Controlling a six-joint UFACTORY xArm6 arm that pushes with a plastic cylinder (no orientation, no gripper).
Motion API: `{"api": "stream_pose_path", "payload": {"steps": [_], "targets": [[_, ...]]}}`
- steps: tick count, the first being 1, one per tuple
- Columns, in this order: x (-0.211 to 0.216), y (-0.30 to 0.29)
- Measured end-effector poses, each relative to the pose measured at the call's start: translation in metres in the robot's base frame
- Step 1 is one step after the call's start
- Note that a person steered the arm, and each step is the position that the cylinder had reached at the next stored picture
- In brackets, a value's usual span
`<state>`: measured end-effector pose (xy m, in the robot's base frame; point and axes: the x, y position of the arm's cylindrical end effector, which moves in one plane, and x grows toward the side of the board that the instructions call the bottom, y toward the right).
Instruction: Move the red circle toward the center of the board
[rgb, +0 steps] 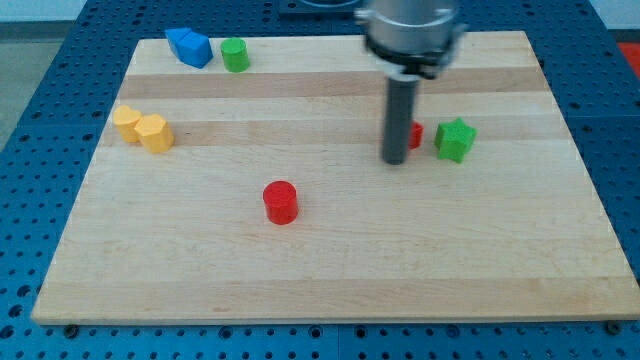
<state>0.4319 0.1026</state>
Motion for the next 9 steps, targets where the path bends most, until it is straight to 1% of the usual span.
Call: {"api": "stream_pose_path", "payload": {"steps": [1, 2, 3, 4, 5, 6, 7, 8, 9], "targets": [[0.016, 0.000], [0.092, -0.045], [0.124, -0.145], [0.128, -0.242], [0.104, -0.227], [0.103, -0.154], [0.090, -0.161], [0.107, -0.232], [0.092, -0.255]]}}
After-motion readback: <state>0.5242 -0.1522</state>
